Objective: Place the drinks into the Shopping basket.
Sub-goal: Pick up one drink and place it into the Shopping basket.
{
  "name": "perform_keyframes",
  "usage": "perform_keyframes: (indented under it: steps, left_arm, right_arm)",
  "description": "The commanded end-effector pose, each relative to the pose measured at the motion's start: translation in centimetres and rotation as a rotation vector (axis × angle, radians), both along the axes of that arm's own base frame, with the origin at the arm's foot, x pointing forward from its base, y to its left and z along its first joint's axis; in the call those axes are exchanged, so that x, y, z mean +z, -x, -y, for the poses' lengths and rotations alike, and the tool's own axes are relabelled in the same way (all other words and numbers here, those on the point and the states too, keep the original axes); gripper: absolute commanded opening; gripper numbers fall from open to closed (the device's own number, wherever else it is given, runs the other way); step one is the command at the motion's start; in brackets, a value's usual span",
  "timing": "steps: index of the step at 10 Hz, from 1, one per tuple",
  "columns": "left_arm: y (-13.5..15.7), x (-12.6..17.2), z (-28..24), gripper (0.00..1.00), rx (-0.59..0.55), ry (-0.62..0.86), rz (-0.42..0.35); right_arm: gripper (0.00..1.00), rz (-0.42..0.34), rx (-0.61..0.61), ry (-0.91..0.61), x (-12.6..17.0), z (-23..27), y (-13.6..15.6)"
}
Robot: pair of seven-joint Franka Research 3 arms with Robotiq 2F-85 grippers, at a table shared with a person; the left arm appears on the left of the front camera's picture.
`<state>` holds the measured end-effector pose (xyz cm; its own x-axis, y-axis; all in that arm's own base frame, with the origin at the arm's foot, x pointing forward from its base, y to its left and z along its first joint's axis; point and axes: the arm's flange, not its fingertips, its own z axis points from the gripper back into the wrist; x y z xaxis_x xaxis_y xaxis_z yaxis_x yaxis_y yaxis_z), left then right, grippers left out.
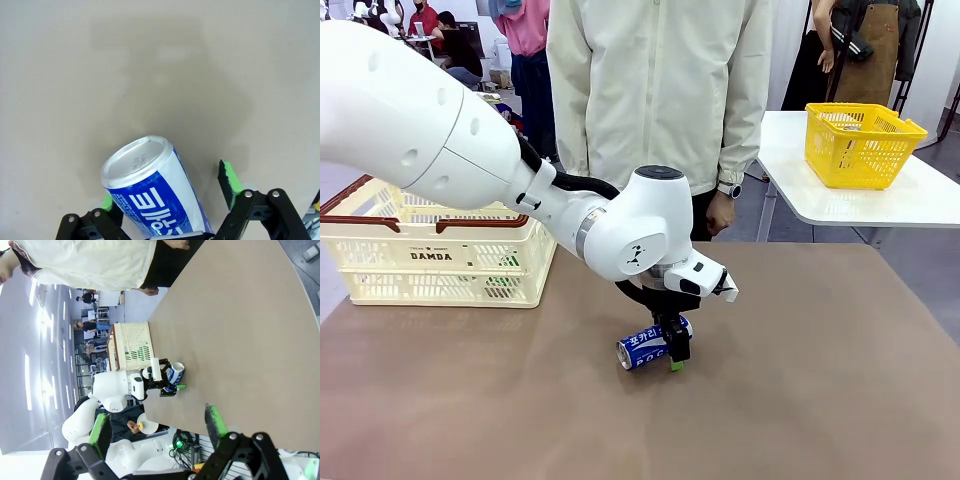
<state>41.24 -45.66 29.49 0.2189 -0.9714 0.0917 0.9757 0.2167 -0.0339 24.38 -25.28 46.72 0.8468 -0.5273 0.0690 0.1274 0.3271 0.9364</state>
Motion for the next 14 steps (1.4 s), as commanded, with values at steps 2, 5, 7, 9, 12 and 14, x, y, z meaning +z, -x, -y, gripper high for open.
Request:
perform_keyframes:
  steps: [2,5,7,9,12,14]
  left_arm:
    - [0.5,0.2,-0.4,0.00,-0.007,-0.020,-0.028]
    - [0.8,0.4,-0.6,0.00,-0.003,-0.019,-0.025]
    - [1.2,0.8,-0.6,0.00,-0.002,-0.003,-0.019]
    - [2.0,4.9,-0.8,0.00,0.027,-0.026,-0.055]
    - [3.1,16.4,-1.5,0.00,-0.041,-0.122,-0.132]
    - [2.9,20.8,-2.7,0.00,-0.124,-0.080,-0.208]
  right_arm:
    - [1.00,0.019,0.005,0.003,0.0,0.1,0.1]
    - [1.00,0.019,0.005,0.003,0.0,0.1,0.1]
    - [1.00,0.019,0.005,0.003,0.0,0.1,0.1]
    - [1.00,0.019,0.005,0.003,0.0,0.1,0.1]
    - [1.00,0.019,0.005,0.003,0.0,0.1,0.1]
    - [1.00,0.019,0.005,0.003,0.0,0.1,0.1]
